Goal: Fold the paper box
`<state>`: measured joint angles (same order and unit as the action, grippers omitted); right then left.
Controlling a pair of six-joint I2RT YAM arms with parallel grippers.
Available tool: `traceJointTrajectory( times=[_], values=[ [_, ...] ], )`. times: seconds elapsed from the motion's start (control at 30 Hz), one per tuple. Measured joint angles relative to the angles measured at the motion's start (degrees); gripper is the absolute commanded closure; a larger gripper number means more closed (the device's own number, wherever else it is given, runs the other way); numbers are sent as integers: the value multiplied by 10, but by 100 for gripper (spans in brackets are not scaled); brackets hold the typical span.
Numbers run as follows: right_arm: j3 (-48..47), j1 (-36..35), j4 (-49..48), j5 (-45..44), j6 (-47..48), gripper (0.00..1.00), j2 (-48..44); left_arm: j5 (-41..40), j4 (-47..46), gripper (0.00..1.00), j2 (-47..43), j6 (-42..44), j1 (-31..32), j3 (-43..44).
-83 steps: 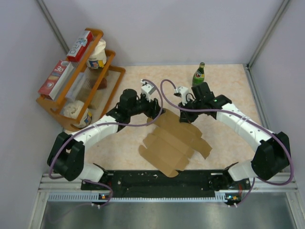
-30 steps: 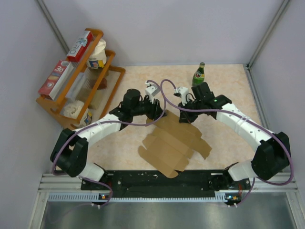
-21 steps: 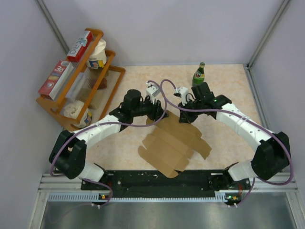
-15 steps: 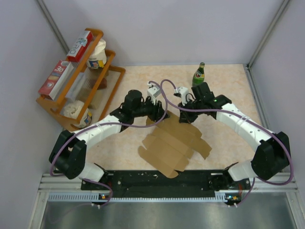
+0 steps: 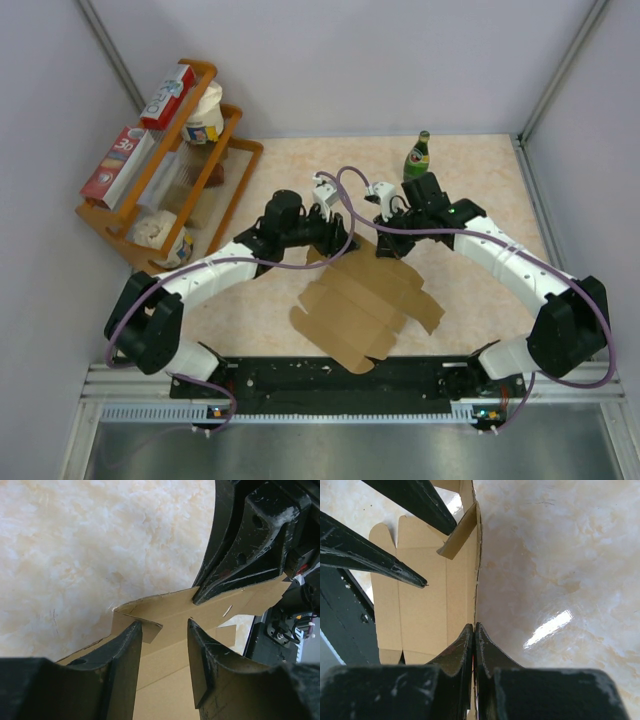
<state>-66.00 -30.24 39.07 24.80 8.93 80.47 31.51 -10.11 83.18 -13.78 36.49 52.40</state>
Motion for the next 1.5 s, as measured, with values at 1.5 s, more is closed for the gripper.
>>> traceJointTrajectory(
  times=[1.5],
  values=[
    [60,-45,-72,-167,121,100,-83,-186,58,37,-117,-39,-150,-13]
  ],
)
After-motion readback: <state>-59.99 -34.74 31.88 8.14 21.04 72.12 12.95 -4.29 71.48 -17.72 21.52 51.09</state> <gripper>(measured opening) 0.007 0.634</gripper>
